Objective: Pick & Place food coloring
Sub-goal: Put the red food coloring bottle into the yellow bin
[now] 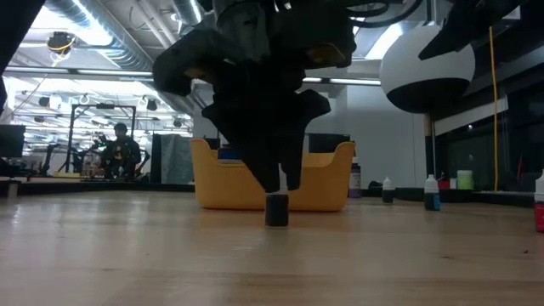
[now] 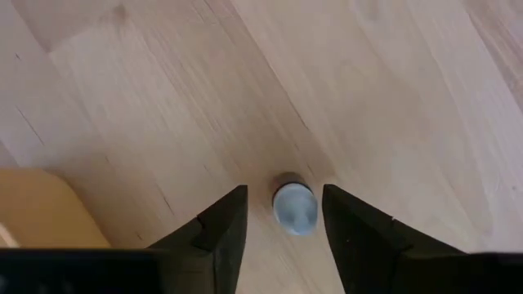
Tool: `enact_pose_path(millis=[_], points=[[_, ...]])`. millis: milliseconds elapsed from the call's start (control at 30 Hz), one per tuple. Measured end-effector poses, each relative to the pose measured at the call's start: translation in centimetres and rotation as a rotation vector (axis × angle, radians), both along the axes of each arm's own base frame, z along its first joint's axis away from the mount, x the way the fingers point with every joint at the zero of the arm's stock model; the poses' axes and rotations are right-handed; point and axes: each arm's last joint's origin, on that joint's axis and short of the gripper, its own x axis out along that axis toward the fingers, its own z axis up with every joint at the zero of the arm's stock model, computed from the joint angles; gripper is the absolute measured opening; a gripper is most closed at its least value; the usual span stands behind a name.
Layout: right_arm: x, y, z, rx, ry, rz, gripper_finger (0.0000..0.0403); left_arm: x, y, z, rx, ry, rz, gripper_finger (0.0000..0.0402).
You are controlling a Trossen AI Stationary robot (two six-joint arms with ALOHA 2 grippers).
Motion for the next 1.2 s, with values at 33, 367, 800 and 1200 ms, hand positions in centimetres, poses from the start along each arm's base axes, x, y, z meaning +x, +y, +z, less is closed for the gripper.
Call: enact_pose_path(millis=[33,367,800,1200], points=[[0.0,0.0,0.0,0.000,0.000,0.000,0.0034,0.0,0.0,0.0,0.000,0.000,0.000,0.0143],[0.0,0.0,0.0,0.000,0.000,0.000,0.0034,-0.1,0.0,0.0,0.000,0.009,0.008,0.0080],[0.0,0.0,0.0,0.000,0.000,0.000,0.0034,0.1,0.0,6.7,-0.032,-0.112,0.098,0.0060],[0.0,0.0,0.0,0.000,0.000,0.001,0.0034,-7.0,2.1,16.2,-0.024,-0.044,0.437,0.0060]])
